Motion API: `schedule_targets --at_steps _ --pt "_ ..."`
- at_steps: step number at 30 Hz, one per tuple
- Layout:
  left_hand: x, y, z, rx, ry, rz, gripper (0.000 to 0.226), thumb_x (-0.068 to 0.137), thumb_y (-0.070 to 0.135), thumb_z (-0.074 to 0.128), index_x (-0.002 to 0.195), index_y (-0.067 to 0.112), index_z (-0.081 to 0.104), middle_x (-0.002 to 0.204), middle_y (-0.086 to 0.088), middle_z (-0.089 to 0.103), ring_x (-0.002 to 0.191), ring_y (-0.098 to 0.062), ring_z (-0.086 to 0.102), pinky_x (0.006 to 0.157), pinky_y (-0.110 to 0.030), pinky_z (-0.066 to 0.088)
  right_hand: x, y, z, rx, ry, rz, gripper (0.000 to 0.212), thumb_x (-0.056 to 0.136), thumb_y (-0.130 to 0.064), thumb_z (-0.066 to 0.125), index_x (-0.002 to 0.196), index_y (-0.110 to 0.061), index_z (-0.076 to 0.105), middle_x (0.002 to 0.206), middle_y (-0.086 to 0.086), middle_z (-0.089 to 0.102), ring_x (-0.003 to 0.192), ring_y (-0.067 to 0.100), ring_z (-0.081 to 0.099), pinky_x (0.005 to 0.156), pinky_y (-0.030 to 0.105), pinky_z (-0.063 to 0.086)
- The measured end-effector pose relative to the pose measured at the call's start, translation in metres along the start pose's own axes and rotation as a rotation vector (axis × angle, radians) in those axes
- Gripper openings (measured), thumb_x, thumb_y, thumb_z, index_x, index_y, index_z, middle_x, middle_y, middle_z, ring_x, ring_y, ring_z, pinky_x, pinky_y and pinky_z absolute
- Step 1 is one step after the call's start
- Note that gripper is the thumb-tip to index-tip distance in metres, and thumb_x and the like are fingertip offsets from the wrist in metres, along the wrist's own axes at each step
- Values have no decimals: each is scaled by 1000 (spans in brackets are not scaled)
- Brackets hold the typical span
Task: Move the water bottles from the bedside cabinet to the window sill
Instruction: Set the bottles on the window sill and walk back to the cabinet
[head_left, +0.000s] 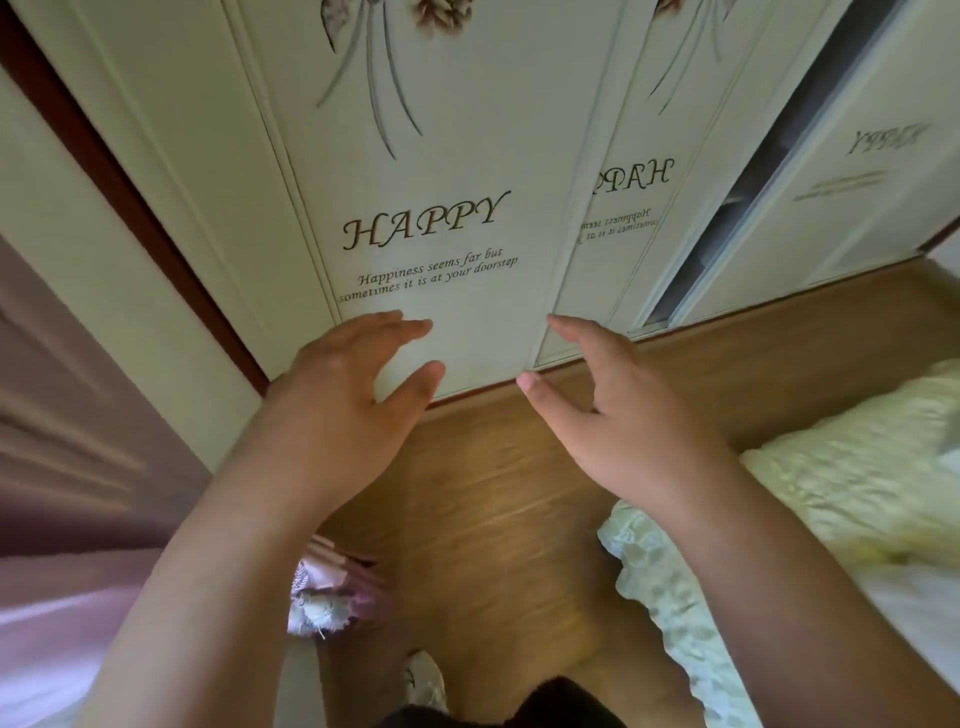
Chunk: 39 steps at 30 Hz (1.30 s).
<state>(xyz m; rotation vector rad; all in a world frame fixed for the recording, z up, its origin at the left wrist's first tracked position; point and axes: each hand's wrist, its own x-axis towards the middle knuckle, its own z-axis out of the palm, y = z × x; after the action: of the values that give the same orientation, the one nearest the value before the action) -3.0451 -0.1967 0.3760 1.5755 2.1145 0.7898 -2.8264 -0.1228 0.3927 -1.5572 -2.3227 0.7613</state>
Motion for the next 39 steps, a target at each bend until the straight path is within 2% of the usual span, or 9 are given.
schedule_targets --at_steps 3,7,9,11,13,17,29,34,39 --pt "17 0 6 -3 -71 24 50 91 64 47 140 52 46 150 31 35 139 -3 36 116 -45 34 4 1 -1 -33 7 32 65 96 -64 45 155 -43 24 153 -13 41 125 14 54 94 30 43" --pt "38 1 13 60 -126 57 55 91 67 43 143 50 42 153 28 33 142 -5 33 116 -46 34 12 13 -10 -24 38 88 68 95 -65 45 155 -42 25 123 -16 58 104 8 57 94 31 46" --pt "53 3 15 118 -140 51 57 92 69 40 145 48 39 155 25 33 143 -9 32 115 -49 35 25 23 -15 -17 73 103 67 95 -66 45 154 -42 26 137 -11 57 101 6 58 100 37 47" --pt "69 10 19 156 -149 41 59 92 69 39 146 47 38 156 21 32 144 -12 33 113 -52 37 44 34 -20 0 85 114 67 95 -67 45 154 -43 26 150 -11 47 116 14 61 107 43 45" --pt "86 20 23 189 -142 34 58 92 67 39 146 45 38 156 20 33 145 -13 31 113 -52 36 64 46 -24 14 91 105 66 94 -67 45 153 -42 26 154 -12 43 123 18 59 110 47 44" --pt "124 48 34 236 -122 19 58 93 64 40 147 42 40 156 18 35 145 -12 30 115 -50 35 107 74 -44 30 90 59 69 95 -65 47 154 -36 27 160 -12 33 144 13 37 115 49 38" --pt "225 141 89 231 -58 87 58 90 71 37 142 47 41 151 21 41 138 -10 41 107 -52 44 203 155 -127 3 129 43 72 93 -68 45 154 -35 27 161 -10 34 145 18 37 115 51 37" --pt "258 170 115 249 -155 95 70 81 74 28 143 46 41 154 21 38 141 -9 37 113 -51 39 221 184 -140 -10 107 148 74 91 -72 44 154 -38 26 161 -11 33 145 18 39 115 51 38" --pt "311 196 146 258 -247 189 64 86 70 31 145 45 39 157 20 33 144 -10 33 115 -52 34 239 211 -152 6 127 308 74 89 -72 45 153 -39 27 160 -12 34 143 18 41 115 49 37"
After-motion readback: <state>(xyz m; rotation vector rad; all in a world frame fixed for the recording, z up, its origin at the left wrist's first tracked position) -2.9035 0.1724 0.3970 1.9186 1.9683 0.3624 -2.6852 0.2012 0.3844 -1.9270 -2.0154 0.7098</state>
